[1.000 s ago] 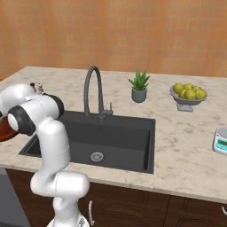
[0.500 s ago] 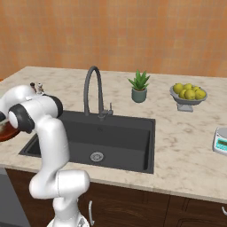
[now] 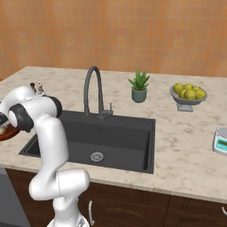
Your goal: Pick the cucumber from the sink and place it in the bowl. Then pick the bowl and place it in the microwave. Then close the microwave door and press the start button.
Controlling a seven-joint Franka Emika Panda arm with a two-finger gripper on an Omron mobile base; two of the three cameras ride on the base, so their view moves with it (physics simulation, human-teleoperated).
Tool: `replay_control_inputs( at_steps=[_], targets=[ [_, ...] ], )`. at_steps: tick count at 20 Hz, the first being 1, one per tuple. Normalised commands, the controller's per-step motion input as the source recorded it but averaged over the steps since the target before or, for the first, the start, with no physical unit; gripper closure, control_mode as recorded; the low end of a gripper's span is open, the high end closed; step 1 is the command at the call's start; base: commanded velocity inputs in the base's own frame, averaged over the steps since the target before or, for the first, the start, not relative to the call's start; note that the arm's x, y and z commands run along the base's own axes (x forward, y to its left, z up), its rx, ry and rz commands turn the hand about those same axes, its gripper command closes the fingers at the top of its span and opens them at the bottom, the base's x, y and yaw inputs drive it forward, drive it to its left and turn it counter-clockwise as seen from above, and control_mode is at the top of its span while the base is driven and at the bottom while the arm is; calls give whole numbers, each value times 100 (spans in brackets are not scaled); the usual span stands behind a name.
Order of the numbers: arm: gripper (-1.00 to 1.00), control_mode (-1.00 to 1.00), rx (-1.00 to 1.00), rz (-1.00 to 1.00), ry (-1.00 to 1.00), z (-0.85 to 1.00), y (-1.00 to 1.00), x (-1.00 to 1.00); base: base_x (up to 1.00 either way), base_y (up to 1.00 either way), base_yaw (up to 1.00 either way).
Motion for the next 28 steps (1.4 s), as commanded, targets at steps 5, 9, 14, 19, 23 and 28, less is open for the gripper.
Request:
replay_control_inputs(
  at_steps=[5,9,14,19,23,28],
  targets=[
    [-100,-100,0,0,0,-9,-2,2,0,0,0],
    [-100,-100,1,0,-1,2,-13,-1,0,0,0],
    [-100,-100,2,0,-11,20,-14,-12,0,0,0],
    [-100,-100,6,0,-8,27,-21,-10,0,0,0],
    [-100,-100,7,0,-7,37,-27,-8,0,0,0],
    [-100,-100,10,0,-3,35,-25,-9,0,0,0]
  ],
)
